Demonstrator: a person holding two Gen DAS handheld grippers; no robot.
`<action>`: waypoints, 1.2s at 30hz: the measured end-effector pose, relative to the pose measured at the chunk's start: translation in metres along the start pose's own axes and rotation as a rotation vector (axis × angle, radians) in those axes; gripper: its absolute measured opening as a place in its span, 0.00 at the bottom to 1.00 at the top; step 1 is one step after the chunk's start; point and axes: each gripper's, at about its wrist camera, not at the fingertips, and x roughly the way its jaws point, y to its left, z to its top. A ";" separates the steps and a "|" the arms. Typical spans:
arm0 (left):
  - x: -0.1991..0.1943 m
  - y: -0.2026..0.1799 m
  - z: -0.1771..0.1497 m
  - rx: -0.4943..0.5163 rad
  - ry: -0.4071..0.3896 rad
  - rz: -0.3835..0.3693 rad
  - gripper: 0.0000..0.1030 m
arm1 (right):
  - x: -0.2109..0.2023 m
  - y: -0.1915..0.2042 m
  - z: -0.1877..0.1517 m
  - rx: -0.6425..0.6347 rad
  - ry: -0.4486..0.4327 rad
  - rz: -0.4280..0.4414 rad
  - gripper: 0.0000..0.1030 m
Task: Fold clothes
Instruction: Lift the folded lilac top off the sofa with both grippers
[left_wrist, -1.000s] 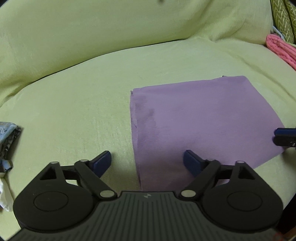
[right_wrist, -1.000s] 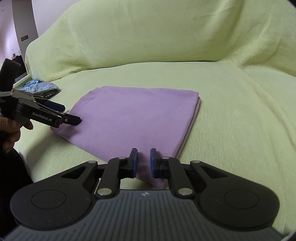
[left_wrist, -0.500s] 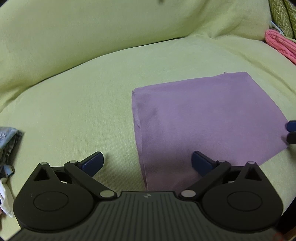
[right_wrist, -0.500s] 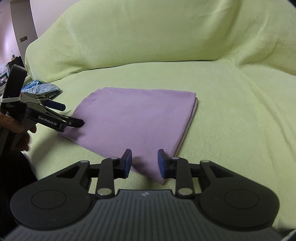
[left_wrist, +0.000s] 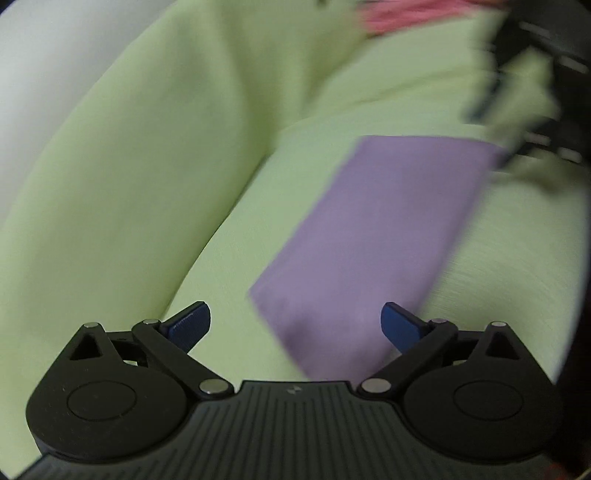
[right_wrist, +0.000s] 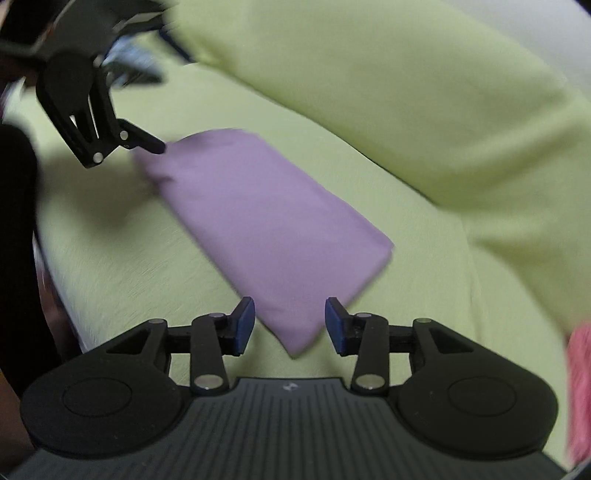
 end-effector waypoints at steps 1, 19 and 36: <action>0.001 -0.010 0.000 0.054 -0.002 -0.011 0.97 | 0.003 0.008 0.003 -0.048 -0.004 0.001 0.37; 0.044 -0.027 -0.016 0.307 0.028 0.121 0.94 | 0.032 0.020 -0.002 -0.312 -0.011 -0.085 0.40; 0.052 -0.044 -0.012 0.432 0.048 0.026 0.37 | 0.047 0.026 0.000 -0.527 0.008 -0.176 0.26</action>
